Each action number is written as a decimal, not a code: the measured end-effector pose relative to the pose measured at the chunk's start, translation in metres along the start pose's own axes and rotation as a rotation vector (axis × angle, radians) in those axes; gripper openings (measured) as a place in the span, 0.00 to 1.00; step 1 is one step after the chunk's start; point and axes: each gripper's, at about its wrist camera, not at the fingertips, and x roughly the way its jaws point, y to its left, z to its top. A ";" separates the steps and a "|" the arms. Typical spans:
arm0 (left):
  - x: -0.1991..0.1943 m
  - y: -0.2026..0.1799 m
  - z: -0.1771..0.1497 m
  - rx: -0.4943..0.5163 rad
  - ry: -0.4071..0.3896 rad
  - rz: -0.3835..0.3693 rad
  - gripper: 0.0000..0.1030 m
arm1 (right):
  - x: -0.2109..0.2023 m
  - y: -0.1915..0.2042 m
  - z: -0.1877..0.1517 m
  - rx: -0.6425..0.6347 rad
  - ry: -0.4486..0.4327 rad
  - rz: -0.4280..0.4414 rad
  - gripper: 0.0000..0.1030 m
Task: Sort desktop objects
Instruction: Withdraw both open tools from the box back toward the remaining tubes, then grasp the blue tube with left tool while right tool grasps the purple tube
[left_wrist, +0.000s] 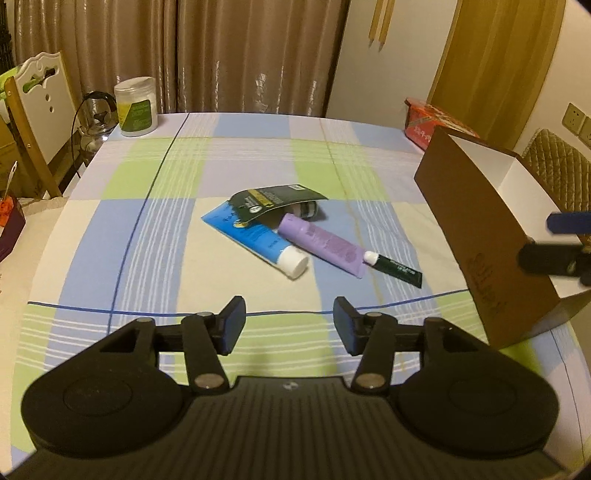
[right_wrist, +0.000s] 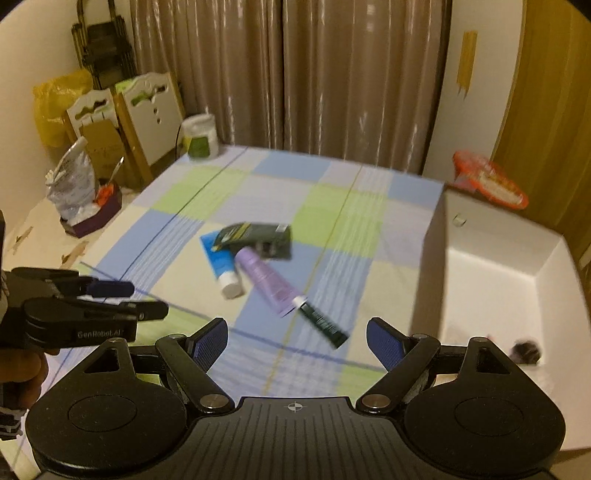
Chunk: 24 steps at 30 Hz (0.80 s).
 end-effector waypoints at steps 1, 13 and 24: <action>0.000 0.004 0.000 -0.003 0.000 -0.002 0.49 | 0.004 0.003 0.000 -0.002 0.012 0.003 0.83; 0.011 0.026 -0.013 -0.079 0.033 0.009 0.53 | 0.035 0.018 -0.006 -0.035 0.094 0.032 0.83; 0.031 0.024 -0.007 -0.099 0.043 0.033 0.58 | 0.052 0.013 -0.010 -0.062 0.122 0.042 0.83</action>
